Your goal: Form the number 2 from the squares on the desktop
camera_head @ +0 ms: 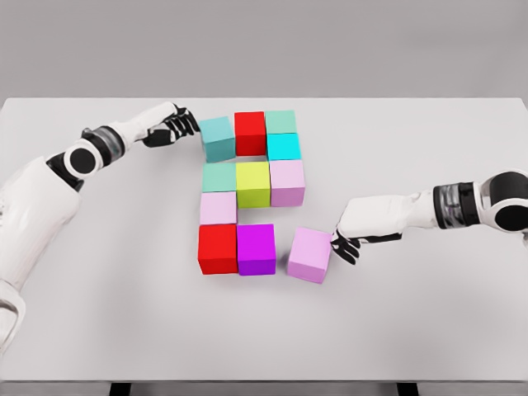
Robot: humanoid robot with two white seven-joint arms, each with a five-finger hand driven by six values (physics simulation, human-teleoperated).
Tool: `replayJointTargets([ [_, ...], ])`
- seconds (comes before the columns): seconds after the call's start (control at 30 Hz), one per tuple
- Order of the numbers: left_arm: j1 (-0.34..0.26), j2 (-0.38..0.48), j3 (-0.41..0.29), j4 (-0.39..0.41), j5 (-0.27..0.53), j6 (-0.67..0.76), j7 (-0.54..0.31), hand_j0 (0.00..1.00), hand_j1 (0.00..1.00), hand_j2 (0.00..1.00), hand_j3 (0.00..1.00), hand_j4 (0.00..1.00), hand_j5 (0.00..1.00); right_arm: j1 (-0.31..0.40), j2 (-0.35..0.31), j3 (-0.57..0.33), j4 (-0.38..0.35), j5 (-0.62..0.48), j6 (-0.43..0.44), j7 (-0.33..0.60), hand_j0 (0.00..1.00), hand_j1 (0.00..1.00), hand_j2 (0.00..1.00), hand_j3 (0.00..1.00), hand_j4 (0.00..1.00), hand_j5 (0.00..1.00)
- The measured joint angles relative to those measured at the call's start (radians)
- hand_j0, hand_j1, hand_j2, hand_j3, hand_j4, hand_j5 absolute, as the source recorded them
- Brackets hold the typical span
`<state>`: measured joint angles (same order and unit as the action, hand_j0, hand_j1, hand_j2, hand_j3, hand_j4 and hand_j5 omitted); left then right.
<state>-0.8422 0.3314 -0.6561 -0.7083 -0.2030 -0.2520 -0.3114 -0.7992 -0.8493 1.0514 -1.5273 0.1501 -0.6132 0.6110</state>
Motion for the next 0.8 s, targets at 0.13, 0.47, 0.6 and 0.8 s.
replayJointTargets([
  [0.13,0.000,-0.005,0.003,0.000,-0.015,0.000,0.003,0.45,0.45,0.45,0.45,0.45,0.45,-0.006,0.008,0.000,0.007,0.000,0.000,0.000,0.18,0.18,0.18,0.18,0.18,0.18],
  [0.47,0.000,-0.004,0.007,0.016,-0.020,0.003,0.022,0.45,0.45,0.45,0.45,0.45,0.45,-0.020,0.008,-0.006,0.038,0.001,0.000,0.000,0.18,0.18,0.18,0.18,0.18,0.18],
  [0.6,-0.002,-0.014,0.007,0.029,-0.021,0.004,0.036,0.45,0.45,0.45,0.45,0.45,0.45,-0.020,-0.003,-0.005,0.032,0.007,0.000,0.000,0.18,0.18,0.18,0.18,0.18,0.18],
  [0.8,-0.011,-0.035,0.006,0.034,-0.022,0.006,0.041,0.45,0.45,0.45,0.45,0.45,0.45,-0.018,-0.026,0.019,-0.019,0.014,0.000,0.000,0.18,0.18,0.18,0.18,0.18,0.18],
])
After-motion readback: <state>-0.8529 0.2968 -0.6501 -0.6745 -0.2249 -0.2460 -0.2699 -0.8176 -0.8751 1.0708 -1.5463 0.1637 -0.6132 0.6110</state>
